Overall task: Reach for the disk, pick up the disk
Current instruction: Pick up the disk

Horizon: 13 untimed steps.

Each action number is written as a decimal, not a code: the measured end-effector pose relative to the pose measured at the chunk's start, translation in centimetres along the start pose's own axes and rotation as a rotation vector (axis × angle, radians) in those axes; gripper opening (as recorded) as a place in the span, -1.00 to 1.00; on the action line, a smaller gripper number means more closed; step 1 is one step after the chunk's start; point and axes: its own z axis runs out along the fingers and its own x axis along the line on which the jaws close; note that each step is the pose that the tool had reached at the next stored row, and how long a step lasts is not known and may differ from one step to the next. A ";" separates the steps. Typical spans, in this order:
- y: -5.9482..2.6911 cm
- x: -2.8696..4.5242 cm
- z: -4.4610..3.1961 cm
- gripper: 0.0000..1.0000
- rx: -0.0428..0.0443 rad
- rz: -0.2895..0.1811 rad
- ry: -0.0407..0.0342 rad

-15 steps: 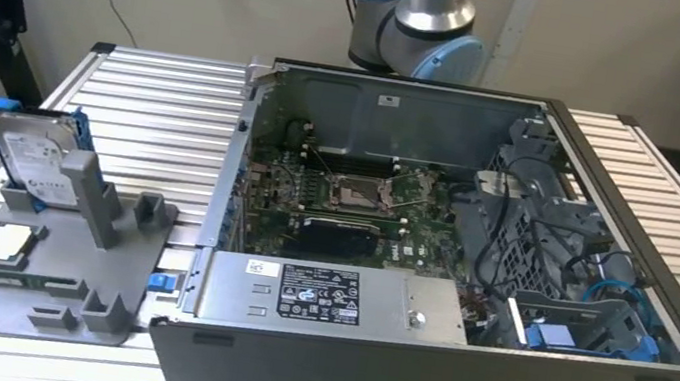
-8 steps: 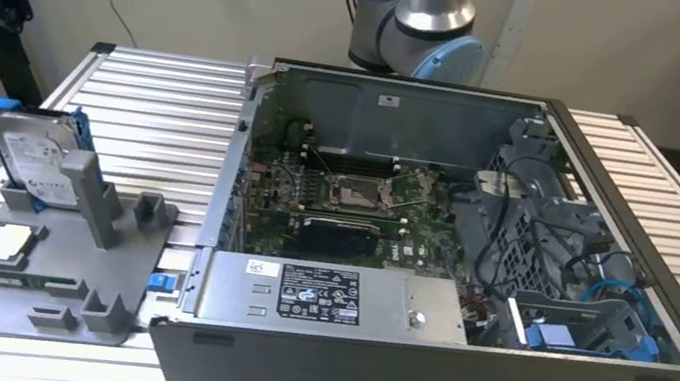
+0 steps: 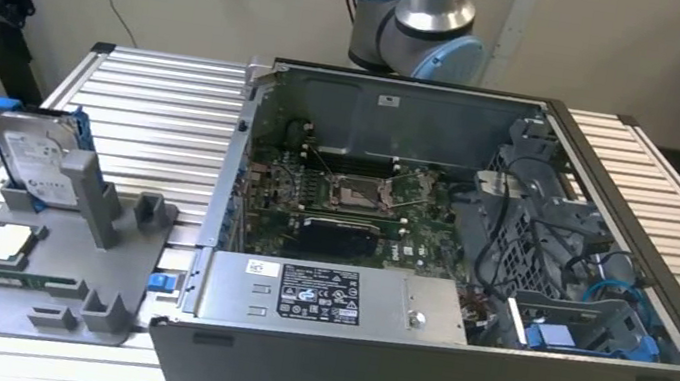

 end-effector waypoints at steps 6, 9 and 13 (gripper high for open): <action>0.00 -0.01 0.62 1.00 0.0018 -0.003 -0.0003; 0.00 0.00 1.16 1.00 0.0044 -0.009 -0.0008; -0.01 0.02 1.89 1.00 0.0062 -0.019 -0.0012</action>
